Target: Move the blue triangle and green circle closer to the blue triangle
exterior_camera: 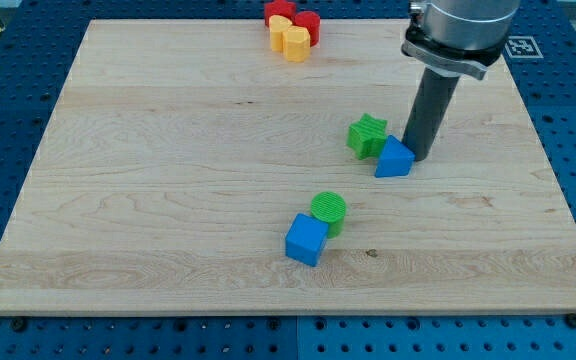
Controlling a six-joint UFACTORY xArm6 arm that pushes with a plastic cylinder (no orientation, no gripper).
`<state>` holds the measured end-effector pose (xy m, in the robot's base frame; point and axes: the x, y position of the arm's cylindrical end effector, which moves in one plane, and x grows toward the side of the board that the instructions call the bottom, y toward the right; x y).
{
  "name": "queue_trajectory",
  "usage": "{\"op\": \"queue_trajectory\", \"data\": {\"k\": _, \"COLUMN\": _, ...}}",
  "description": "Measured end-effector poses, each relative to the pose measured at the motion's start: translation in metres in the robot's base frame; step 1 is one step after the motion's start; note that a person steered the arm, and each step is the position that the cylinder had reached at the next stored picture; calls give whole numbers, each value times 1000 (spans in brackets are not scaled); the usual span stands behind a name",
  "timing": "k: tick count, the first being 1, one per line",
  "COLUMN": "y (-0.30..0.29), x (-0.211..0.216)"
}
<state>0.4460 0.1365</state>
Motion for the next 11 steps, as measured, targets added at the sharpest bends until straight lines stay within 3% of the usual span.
{"op": "queue_trajectory", "data": {"k": 3, "y": 10, "x": 3}}
{"op": "queue_trajectory", "data": {"k": 5, "y": 47, "x": 116}}
{"op": "queue_trajectory", "data": {"k": 6, "y": 12, "x": 169}}
{"op": "queue_trajectory", "data": {"k": 8, "y": -119, "x": 172}}
{"op": "queue_trajectory", "data": {"k": 9, "y": -145, "x": 155}}
{"op": "queue_trajectory", "data": {"k": 11, "y": -140, "x": 113}}
